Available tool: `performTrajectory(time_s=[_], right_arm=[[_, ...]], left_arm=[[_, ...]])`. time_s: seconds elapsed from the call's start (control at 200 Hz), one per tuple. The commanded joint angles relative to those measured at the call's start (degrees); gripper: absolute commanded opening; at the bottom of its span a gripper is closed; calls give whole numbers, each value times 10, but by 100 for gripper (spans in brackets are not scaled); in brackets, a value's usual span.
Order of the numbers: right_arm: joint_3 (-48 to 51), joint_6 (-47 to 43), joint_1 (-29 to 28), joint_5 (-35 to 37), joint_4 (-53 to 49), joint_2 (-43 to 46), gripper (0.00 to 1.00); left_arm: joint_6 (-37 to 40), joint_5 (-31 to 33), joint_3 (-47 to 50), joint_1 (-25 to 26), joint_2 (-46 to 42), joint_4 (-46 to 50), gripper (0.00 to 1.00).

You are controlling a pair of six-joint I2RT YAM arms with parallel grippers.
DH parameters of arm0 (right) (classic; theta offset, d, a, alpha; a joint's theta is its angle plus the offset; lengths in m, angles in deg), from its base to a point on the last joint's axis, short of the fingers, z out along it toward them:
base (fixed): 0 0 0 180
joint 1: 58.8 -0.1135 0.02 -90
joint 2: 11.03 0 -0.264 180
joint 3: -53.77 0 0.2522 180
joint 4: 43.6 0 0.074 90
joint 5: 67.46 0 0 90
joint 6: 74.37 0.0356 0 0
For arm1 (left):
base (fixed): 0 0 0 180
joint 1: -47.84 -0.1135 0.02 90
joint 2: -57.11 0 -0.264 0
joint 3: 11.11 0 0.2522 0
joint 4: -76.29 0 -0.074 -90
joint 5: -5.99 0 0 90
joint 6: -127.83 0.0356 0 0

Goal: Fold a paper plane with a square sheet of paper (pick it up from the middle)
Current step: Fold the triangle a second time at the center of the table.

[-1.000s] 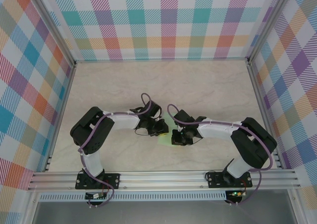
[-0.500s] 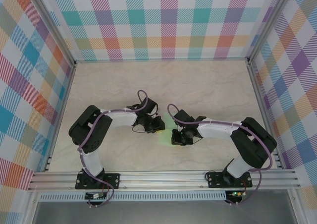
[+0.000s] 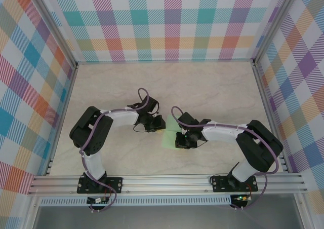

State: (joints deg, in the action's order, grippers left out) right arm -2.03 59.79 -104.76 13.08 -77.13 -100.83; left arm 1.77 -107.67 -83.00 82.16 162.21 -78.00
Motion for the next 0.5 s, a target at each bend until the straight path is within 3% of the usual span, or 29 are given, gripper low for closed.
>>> performTrajectory(time_s=[0.0,0.235,0.495], right_arm=[[45,3,-5,23,-109,-35,10],[46,4,-4,22,-110,-36,10],[49,2,-4,20,-107,-26,10]], left_arm=[[16,-4,-10,-9,-36,6,16],[-26,-74,45,19,-66,-81,16],[-35,-78,45,36,-17,-116,12]])
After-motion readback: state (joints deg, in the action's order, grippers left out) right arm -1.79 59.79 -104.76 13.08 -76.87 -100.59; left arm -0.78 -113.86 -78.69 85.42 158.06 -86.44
